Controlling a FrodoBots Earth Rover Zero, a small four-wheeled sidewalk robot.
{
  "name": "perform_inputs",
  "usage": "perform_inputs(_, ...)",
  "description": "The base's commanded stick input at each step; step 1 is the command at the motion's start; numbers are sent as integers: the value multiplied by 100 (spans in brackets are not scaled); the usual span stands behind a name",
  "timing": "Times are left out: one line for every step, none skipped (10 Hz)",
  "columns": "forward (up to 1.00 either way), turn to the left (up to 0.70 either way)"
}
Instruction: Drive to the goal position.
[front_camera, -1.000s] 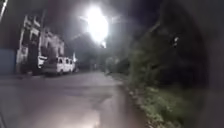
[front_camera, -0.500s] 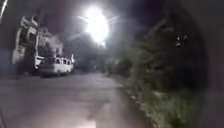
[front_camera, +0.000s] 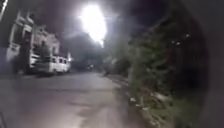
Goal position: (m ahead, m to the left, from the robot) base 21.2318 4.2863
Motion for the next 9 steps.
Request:
perform_inputs(49, -41)
perform_inputs(49, -2)
perform_inputs(49, 4)
perform_inputs(49, 4)
perform_inputs(49, 4)
perform_inputs(49, 4)
perform_inputs(49, 4)
perform_inputs(49, 4)
perform_inputs(49, 4)
